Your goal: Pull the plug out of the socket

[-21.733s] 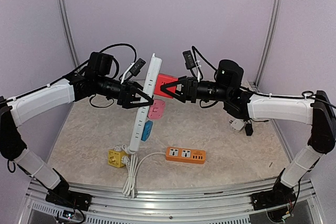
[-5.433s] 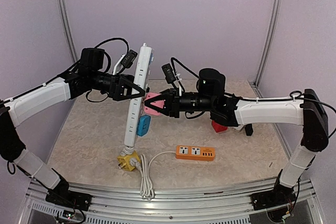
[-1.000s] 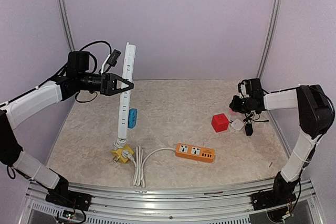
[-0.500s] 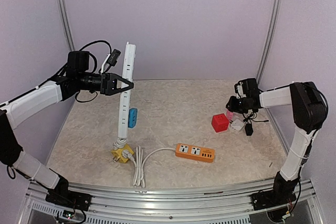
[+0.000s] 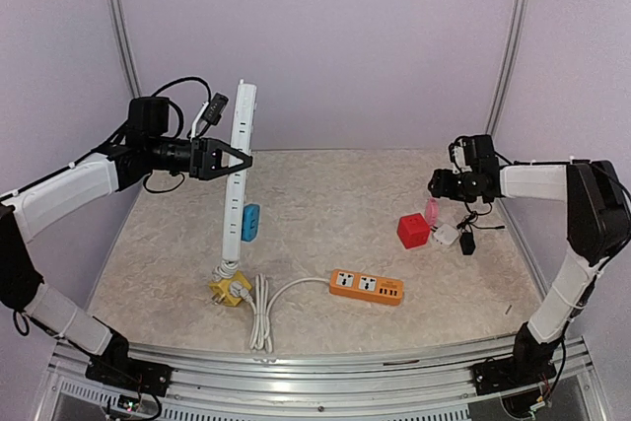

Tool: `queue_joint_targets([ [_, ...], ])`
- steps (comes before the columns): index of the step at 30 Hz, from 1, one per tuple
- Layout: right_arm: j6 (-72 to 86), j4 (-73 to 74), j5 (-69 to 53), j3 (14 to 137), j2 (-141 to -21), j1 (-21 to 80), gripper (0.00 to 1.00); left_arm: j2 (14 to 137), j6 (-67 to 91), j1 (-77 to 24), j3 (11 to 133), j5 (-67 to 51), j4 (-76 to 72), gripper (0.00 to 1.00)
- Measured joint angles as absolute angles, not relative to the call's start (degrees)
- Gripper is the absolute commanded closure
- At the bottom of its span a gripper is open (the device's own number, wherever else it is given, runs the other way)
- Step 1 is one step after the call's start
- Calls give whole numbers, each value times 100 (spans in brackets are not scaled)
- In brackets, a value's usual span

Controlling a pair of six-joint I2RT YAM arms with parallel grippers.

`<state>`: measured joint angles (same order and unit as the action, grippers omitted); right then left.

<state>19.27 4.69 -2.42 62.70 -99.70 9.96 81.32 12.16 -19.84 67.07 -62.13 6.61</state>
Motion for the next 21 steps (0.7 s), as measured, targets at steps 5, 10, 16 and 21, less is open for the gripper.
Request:
queue_joint_targets([
  [5, 1715, 644, -222, 6241, -9142, 1105, 22, 8132, 1308, -2132, 6705, -6160, 427, 95],
  [10, 1616, 670, -399, 6125, -8123, 1765, 19, 8248, 1540, -2287, 6814, -6333, 54, 95],
  [16, 1767, 56, -952, 5760, -7201, 2941, 16, 8646, 1671, -2543, 7216, -6493, -121, 96],
  [21, 1872, -655, -1640, 5669, -7172, 3715, 16, 8761, 1737, -2799, 7255, -6694, -366, 96],
])
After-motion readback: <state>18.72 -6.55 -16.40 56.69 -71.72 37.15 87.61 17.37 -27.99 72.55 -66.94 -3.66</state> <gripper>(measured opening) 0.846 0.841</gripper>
